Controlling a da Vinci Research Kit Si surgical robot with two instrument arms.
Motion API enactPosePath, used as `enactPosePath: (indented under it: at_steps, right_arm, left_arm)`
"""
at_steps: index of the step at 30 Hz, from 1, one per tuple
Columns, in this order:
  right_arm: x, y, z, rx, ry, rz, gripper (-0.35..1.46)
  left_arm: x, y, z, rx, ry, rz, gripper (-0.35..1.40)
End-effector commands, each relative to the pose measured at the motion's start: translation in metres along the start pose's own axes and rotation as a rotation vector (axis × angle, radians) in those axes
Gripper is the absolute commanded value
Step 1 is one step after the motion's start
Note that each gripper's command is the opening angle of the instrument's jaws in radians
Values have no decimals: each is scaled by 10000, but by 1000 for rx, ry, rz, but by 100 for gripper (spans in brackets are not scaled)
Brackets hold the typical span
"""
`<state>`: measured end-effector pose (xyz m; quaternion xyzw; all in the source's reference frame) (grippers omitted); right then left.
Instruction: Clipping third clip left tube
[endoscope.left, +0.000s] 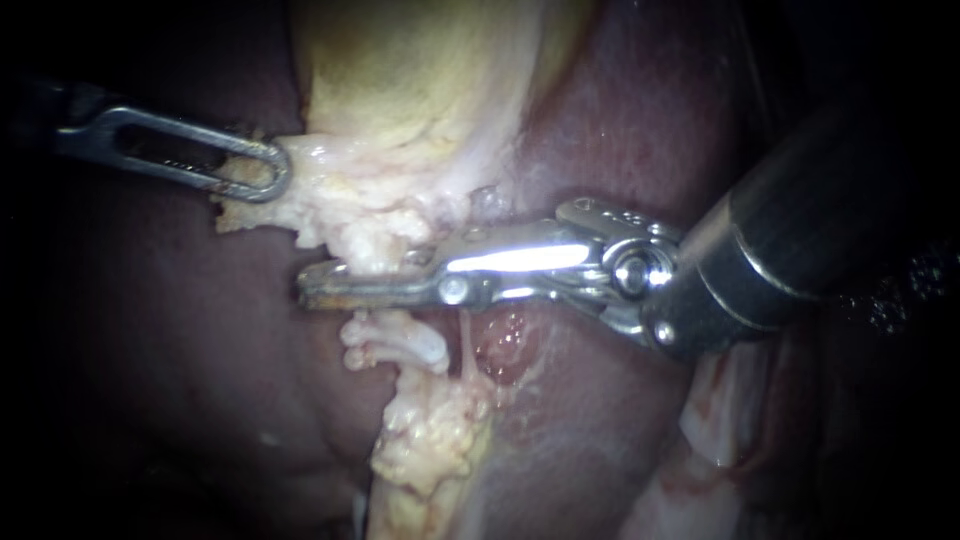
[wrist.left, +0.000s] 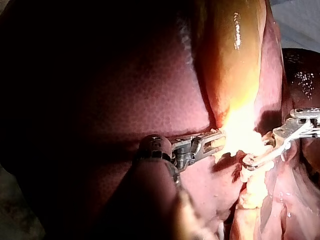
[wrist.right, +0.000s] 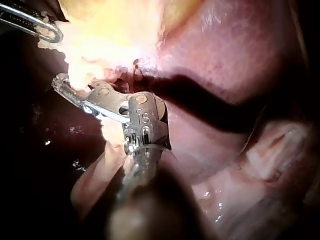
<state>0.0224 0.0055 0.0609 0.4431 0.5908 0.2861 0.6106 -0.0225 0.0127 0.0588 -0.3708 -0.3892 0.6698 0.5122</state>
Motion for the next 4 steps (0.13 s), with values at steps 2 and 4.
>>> enactPosePath:
  at_steps: [2,4]
  right_arm:
    - [-2,1,2,3,-1,-1,-35]
    - [-2,2,3,4,-2,-1,-35]
  left_arm:
    - [0,0,0,1,0,0,-35]
    - [0,0,0,1,-1,0,-35]
